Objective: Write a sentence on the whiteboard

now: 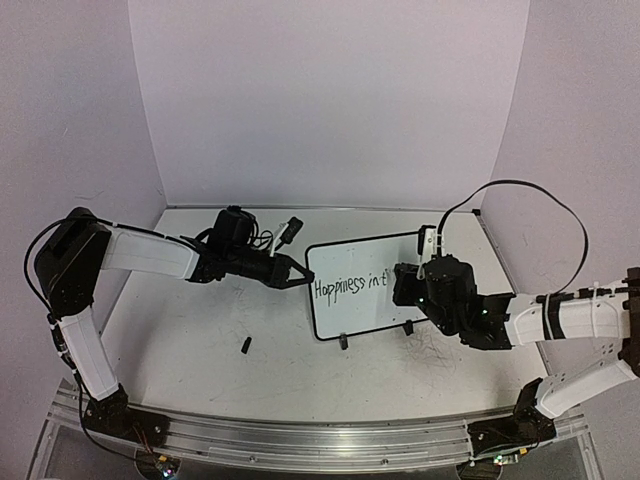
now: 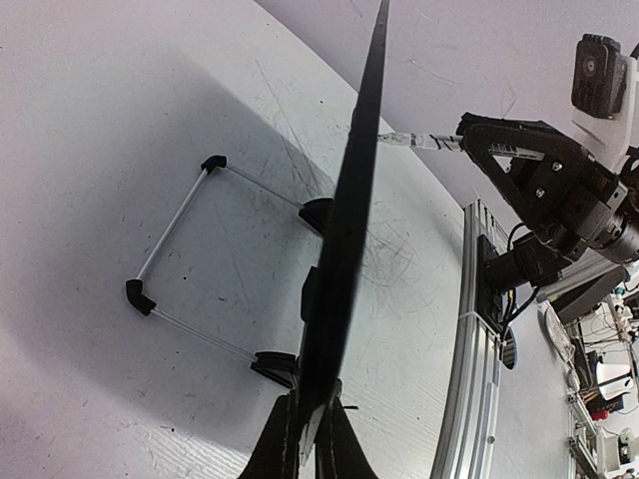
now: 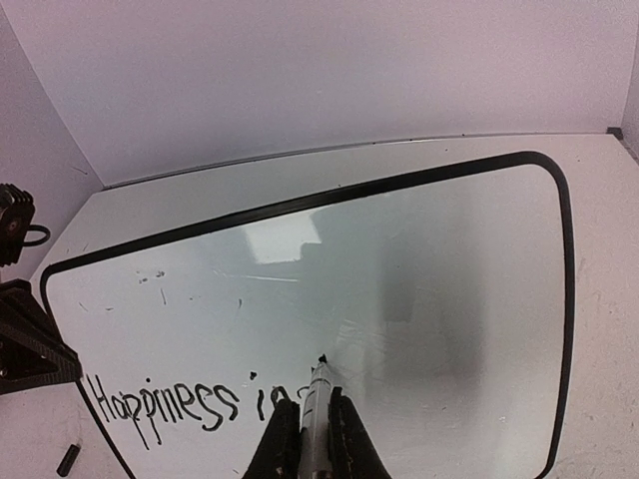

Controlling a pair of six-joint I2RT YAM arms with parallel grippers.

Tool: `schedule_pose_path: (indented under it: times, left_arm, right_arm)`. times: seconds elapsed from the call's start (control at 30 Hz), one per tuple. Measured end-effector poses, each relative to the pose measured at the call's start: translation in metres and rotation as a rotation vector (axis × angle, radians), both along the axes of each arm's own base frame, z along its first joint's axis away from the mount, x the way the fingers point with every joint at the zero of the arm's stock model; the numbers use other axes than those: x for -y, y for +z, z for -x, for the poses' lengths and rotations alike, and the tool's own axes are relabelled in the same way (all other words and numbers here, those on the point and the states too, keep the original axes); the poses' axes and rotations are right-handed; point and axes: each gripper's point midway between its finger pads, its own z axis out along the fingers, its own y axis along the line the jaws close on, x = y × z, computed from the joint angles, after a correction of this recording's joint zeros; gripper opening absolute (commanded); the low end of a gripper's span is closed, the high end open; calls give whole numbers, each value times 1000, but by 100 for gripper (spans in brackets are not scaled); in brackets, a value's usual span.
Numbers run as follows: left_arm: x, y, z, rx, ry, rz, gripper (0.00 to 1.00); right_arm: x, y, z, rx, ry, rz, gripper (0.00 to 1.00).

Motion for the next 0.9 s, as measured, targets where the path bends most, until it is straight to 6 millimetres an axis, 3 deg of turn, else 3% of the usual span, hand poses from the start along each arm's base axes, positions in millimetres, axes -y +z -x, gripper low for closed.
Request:
schedule_pose_path:
  times: [0.9]
  left_arm:
    - [0, 0, 0, 0, 0, 0, 0]
  right_arm:
    - [0, -25, 14, -73, 2, -9, 0]
